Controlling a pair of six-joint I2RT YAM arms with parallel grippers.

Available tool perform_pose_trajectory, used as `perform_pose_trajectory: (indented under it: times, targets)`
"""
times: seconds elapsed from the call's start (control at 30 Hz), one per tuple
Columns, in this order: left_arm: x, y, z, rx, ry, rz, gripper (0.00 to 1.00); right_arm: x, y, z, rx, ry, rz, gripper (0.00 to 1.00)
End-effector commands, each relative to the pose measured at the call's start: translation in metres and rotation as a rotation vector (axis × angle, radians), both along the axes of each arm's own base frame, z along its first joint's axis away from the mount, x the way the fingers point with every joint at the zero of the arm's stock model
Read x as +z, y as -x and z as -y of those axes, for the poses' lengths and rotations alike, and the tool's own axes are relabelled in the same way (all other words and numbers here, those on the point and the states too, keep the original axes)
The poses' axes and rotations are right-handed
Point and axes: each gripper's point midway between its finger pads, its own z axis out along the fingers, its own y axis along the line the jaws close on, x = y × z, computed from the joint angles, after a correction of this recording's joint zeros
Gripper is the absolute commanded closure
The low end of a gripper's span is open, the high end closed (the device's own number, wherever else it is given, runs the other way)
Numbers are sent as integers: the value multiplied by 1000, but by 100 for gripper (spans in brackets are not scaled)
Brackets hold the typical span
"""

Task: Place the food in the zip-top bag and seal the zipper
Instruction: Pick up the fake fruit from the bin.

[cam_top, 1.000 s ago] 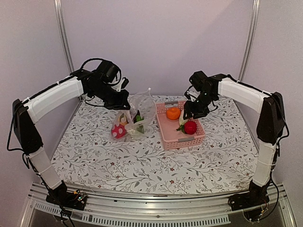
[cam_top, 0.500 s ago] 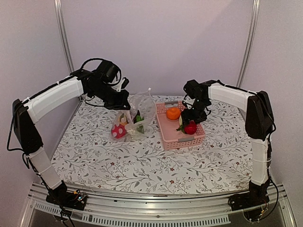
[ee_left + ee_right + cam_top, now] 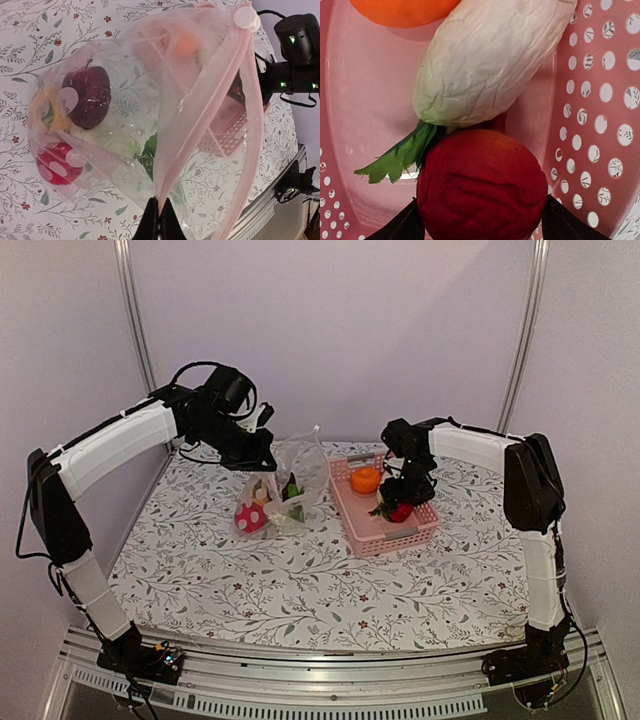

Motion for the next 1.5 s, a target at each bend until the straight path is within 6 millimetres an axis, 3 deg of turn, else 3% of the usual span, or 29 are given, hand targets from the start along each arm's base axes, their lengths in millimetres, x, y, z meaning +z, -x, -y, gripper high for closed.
perform_pose_trajectory:
  times: [0.0,0.17,0.4,0.83,1.03,1.47]
  targets:
    - [0,-2,2,-12,-12,6,100,-13,0,2,-1,6,-29,22]
    - [-2,-2,3,-17,-9,1,100,-8,15,-20,12,-100,-77,21]
    - [-4,-1,3,-17,-9,-6,100,-13,19,-23,4,-112,-84,19]
    - [-7,4,1,-13,-4,-20,100,-19,-15,-24,-60,-102,66,16]
    - [-6,4,0,-8,-1,-21,100,-13,-25,-27,-75,-107,93,20]
    - [-8,5,-2,3,-1,-16,100,25,-7,-20,-98,-146,100,30]
